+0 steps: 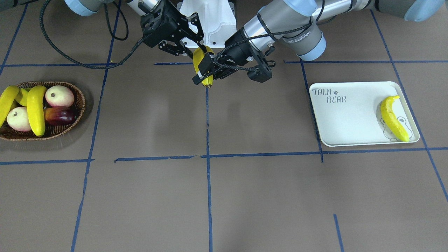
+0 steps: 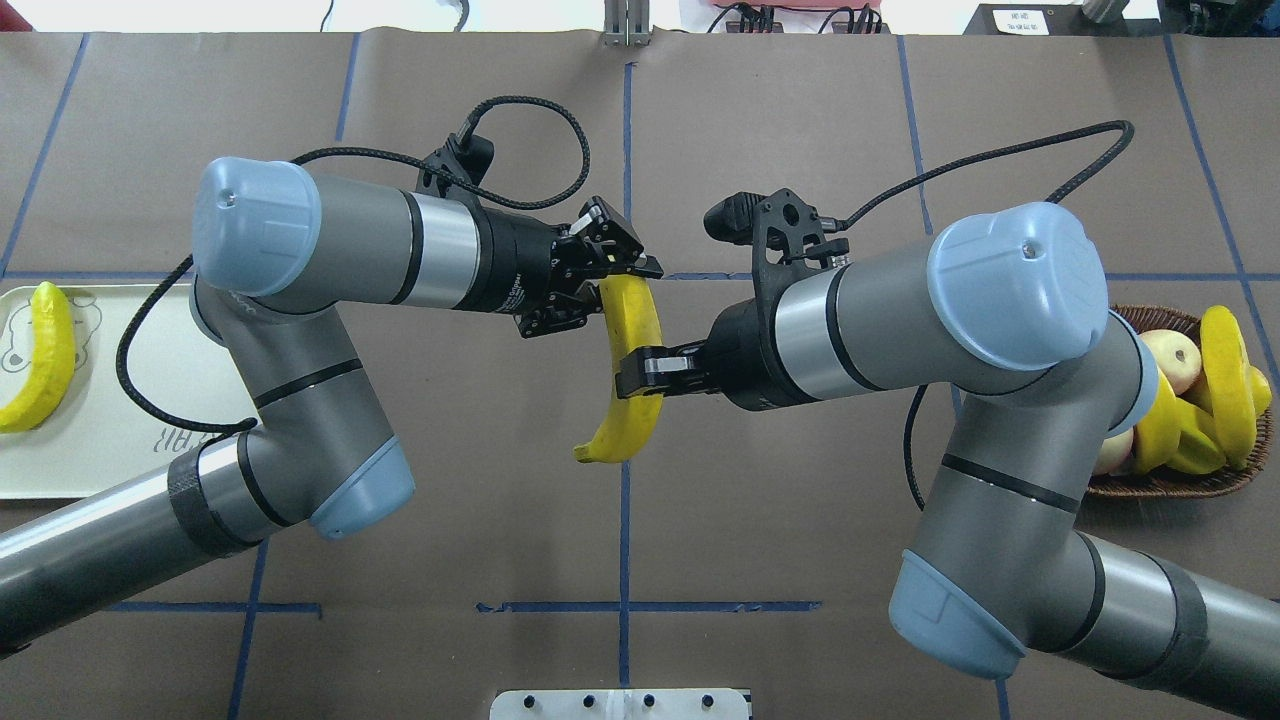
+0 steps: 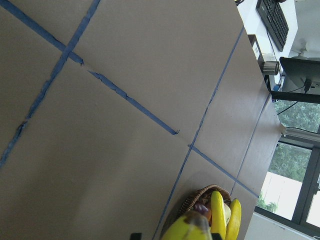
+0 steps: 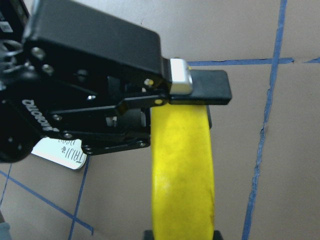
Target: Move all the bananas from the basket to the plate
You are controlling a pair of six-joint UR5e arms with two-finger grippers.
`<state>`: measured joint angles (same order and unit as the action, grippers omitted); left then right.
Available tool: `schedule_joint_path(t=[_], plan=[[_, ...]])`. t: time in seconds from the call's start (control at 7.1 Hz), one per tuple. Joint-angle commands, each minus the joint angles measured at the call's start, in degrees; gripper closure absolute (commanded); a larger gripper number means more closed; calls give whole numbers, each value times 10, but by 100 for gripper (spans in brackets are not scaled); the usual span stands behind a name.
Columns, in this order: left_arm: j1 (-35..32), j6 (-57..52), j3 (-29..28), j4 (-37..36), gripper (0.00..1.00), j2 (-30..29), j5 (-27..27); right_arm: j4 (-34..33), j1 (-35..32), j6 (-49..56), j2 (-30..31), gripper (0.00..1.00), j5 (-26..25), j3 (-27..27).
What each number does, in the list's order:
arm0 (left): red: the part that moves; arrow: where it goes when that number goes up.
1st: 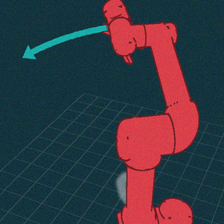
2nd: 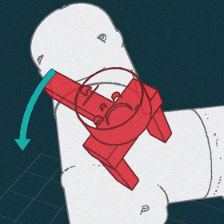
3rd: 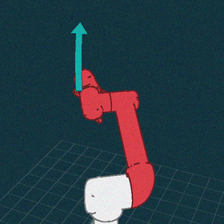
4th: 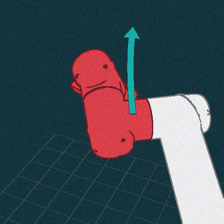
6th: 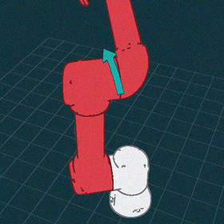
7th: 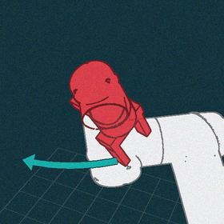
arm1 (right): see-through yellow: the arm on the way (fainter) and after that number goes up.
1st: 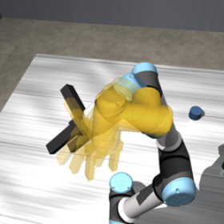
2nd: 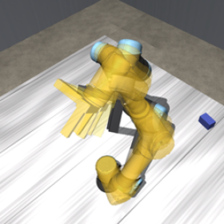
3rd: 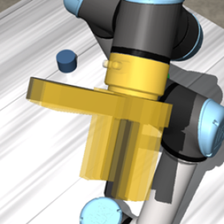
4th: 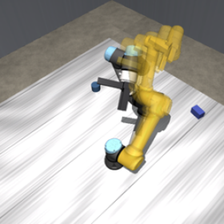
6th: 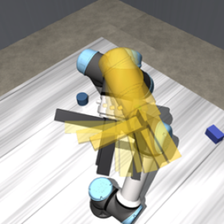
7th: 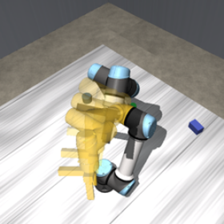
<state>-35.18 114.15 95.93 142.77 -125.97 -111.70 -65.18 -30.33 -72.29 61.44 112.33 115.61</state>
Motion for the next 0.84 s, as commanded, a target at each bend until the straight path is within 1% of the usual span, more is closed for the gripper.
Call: schedule_joint_path(t=[0.0,0.14,0.42,0.56,0.7], plan=[[0,-7,0,0,100,1,0,7,-1,-12,-1,1,0,1],[0,-6,0,0,100,1,0,8,-1,-35,-1,0,1,3],[-11,-9,0,-3,100,2,-4,19,-3,-37,0,0,2,4],[-32,-10,0,-14,100,17,-21,14,-12,-37,3,0,11,7],[-71,-47,0,-48,100,41,-78,11,-35,-37,10,0,38,8]])
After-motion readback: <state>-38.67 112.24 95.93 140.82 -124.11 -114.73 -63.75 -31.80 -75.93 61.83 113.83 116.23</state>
